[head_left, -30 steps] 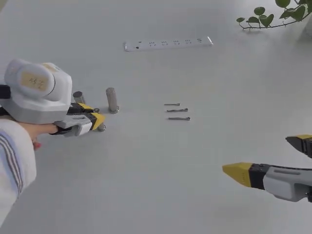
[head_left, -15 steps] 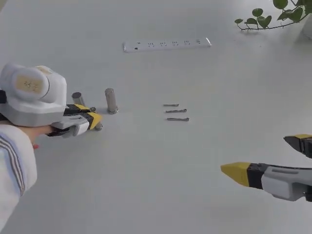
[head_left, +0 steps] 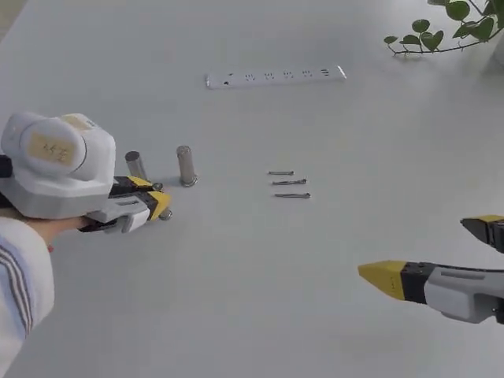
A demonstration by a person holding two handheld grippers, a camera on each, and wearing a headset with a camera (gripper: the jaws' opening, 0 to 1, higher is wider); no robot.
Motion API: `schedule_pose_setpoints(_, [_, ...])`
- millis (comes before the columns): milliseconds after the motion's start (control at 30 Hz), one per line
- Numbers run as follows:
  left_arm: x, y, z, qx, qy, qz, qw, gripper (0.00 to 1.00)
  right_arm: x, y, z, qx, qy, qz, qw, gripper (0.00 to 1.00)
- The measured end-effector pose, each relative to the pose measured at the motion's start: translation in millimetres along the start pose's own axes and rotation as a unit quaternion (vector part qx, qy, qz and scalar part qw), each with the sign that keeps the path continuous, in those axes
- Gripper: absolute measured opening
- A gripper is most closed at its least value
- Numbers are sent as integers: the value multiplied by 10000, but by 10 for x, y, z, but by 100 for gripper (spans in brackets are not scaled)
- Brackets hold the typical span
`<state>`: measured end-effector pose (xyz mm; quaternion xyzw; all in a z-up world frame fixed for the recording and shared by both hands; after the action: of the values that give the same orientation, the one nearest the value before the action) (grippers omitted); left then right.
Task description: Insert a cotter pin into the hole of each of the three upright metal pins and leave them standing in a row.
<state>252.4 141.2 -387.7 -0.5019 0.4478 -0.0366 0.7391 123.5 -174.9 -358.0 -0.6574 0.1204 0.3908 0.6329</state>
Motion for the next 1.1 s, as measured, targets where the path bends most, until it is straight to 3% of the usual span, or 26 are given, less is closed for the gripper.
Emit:
schedule_pose_setpoints(167, [-73,-2,-141,268,60,18,9996,5,-6,-2,30,-23,-26,-24,10000,90])
schedule_pose_setpoints(333, [-142,18,-302,340,198,-28,9992,5,-15,-9,58,-40,-63,-71,9999,91])
schedule_pose_setpoints(700, [-191,72,-643,250,562,-97,9981,5,-31,-21,97,-99,-117,-137,9998,91])
schedule_pose_setpoints(867, [-168,86,-744,282,696,-86,9971,5,-37,-21,126,-150,-162,-134,9997,91])
schedule_pose_setpoints(1100, [-141,107,-779,346,709,-54,9969,5,-43,-21,121,-138,-169,-149,9997,91])
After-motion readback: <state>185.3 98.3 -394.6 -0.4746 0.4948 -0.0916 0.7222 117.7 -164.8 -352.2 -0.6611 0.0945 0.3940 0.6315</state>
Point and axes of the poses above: the centre of the closed fingertips' face, and the gripper's own axes: x roughly forward along the fingers, z roughly to its left, y roughly out of its underside, the point moved 8 cm from there along -x, roughly backward along the fingers, and after that the axes turned 5 degrees about -y, right-handed, at the moved point
